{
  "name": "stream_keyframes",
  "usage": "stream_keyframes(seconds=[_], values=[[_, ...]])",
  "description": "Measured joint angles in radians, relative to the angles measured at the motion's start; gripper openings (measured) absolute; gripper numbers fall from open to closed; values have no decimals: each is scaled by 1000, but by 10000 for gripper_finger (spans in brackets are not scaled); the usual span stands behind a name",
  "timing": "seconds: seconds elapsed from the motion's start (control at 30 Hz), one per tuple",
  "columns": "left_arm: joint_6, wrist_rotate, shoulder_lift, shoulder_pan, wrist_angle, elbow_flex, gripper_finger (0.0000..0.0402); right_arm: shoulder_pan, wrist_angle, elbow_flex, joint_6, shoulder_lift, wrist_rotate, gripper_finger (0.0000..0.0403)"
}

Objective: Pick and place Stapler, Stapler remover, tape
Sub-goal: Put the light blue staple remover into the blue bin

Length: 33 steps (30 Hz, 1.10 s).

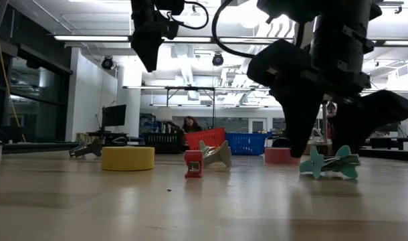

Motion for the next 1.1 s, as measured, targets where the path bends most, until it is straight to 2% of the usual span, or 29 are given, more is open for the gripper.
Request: stream_keyframes(seconds=[0.2, 0.33, 0.93, 1.1], values=[[0, 0, 0, 0, 2, 0, 193, 29, -14, 0, 36, 2, -6, 255], [5, -1, 0, 0, 6, 0, 193, 35, -24, 0, 43, 2, -13, 241], [7, -2, 0, 0, 5, 0, 193, 32, -54, -1, -47, 2, -59, 87], [12, -2, 0, 0, 5, 0, 193, 32, -54, -1, -55, 1, -67, 81]])
